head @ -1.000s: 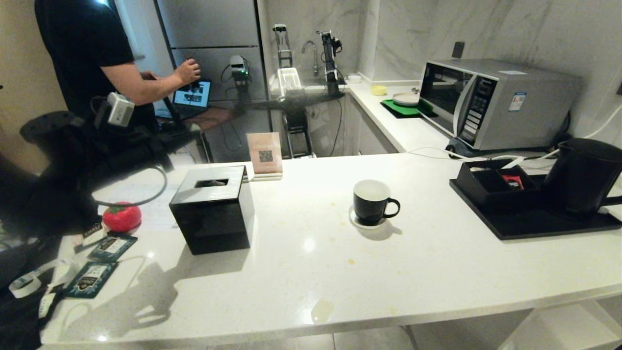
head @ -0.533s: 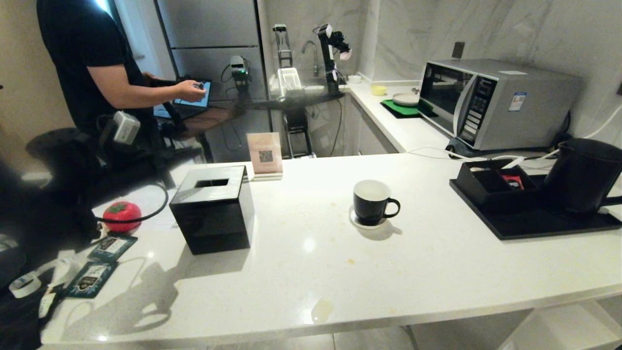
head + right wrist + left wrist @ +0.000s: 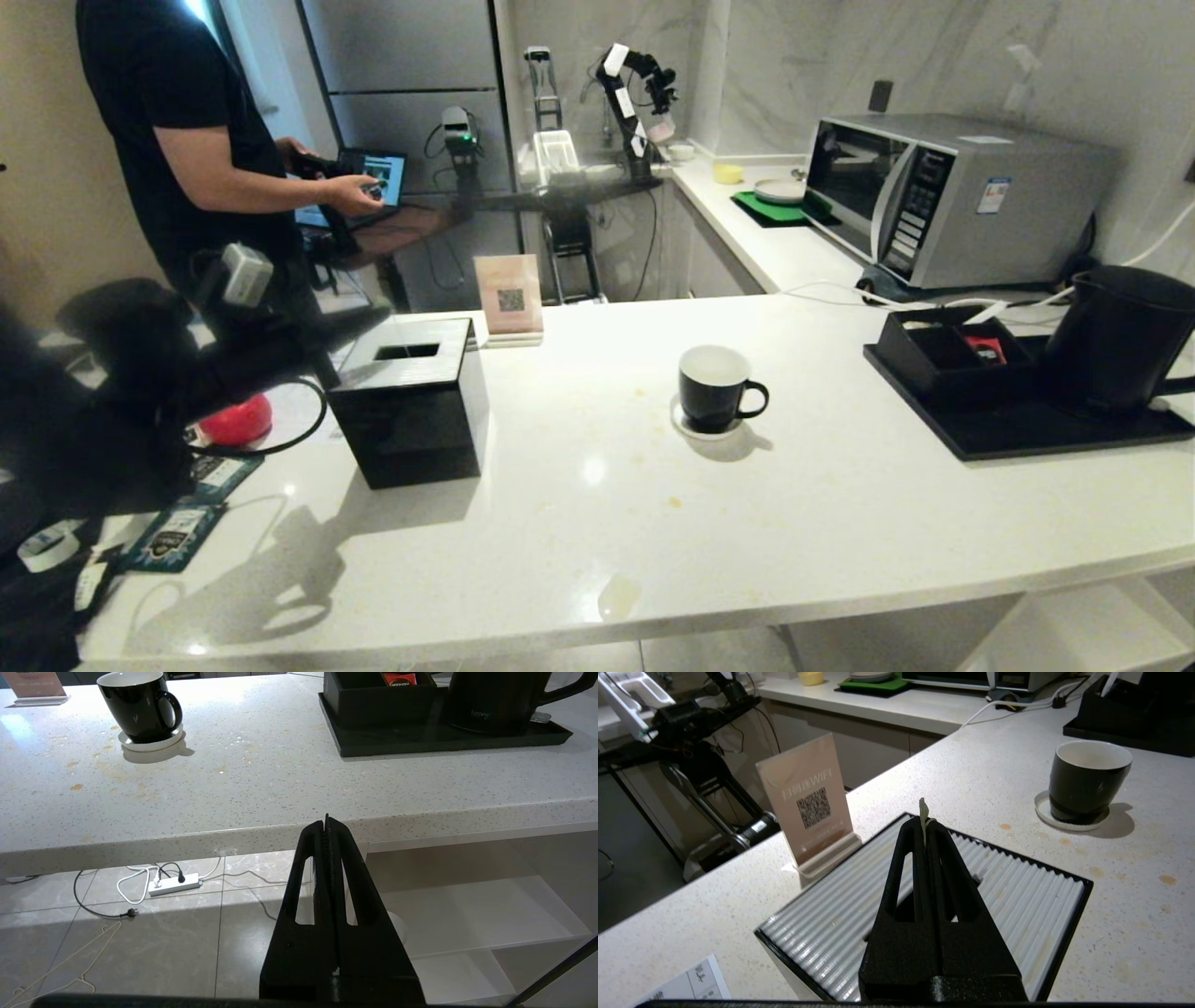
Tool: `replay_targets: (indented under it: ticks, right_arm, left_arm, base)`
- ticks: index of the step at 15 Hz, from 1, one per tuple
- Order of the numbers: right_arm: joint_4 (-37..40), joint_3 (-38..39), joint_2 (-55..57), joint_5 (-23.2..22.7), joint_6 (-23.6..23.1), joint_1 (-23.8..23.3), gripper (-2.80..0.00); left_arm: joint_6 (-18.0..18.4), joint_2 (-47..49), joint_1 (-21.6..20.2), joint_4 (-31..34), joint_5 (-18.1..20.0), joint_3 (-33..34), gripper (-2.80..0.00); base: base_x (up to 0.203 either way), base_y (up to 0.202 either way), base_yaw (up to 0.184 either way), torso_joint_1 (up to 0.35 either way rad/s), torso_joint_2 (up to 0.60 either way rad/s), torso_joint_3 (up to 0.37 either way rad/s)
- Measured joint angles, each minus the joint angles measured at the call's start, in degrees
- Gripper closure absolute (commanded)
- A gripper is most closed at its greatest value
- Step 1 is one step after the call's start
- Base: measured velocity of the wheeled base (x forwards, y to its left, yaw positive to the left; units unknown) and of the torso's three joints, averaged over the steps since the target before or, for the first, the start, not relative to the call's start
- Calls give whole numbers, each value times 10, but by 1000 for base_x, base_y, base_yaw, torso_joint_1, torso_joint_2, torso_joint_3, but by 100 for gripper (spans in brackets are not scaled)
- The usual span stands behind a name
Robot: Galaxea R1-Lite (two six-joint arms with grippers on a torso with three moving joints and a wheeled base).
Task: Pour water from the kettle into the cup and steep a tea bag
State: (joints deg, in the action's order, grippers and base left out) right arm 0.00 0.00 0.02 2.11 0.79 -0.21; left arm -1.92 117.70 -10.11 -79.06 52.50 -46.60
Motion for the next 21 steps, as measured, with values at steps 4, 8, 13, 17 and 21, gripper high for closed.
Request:
replay_targets:
  ticks: [4, 8, 13, 17, 21]
  right_arm:
    - [0, 0, 0, 0, 0, 0, 0]
    - [0, 0, 0, 0, 0, 0, 0]
    - [0, 0, 0, 0, 0, 0, 0]
    - [0, 0, 0, 0, 0, 0, 0]
    - [0, 0, 0, 0, 0, 0, 0]
  left_arm:
    - [0, 4, 0, -1, 0, 6, 0]
    - [0, 4, 1, -1, -1, 6, 0]
    - [0, 4, 2, -1, -1, 7, -280]
    - [0, 4, 1, -1, -1, 7, -280]
    - [0, 3, 1, -9, 1, 5, -280]
  base:
    - [0, 0, 0, 0, 0, 0]
    - [0, 0, 0, 0, 0, 0]
    - [0, 0, 0, 0, 0, 0]
    - [0, 0, 0, 0, 0, 0]
    - [0, 0, 0, 0, 0, 0]
